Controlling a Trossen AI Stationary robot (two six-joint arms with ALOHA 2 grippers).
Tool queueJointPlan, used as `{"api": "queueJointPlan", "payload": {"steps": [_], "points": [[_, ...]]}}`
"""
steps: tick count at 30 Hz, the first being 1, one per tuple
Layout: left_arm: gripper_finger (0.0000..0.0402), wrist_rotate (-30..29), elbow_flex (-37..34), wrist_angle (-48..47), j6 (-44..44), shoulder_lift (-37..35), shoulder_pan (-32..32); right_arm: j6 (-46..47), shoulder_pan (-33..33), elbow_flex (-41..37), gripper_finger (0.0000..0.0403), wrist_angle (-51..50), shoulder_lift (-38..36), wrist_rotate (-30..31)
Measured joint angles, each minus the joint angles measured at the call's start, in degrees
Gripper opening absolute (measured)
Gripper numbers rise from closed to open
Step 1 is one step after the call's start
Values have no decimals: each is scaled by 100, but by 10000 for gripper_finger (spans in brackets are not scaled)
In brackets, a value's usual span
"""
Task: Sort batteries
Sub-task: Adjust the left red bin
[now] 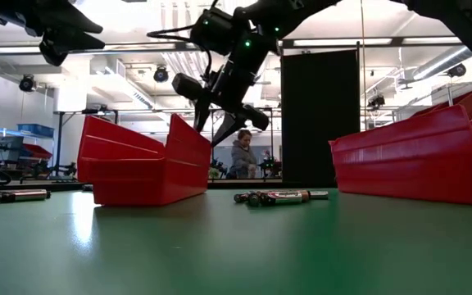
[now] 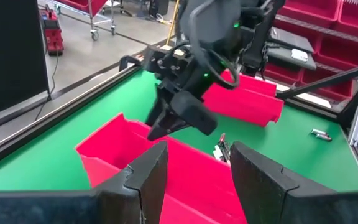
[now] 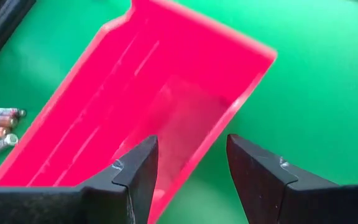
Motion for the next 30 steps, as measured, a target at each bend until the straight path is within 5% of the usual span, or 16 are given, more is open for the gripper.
{"api": "queueJointPlan", "payload": {"steps": [20, 30], "points": [[155, 0, 61, 84, 0, 13, 0, -748, -435, -46, 183, 779, 0, -614], [155, 0, 63, 78, -92, 12, 0, -221, -474, 218, 183, -102, -78, 150]]}}
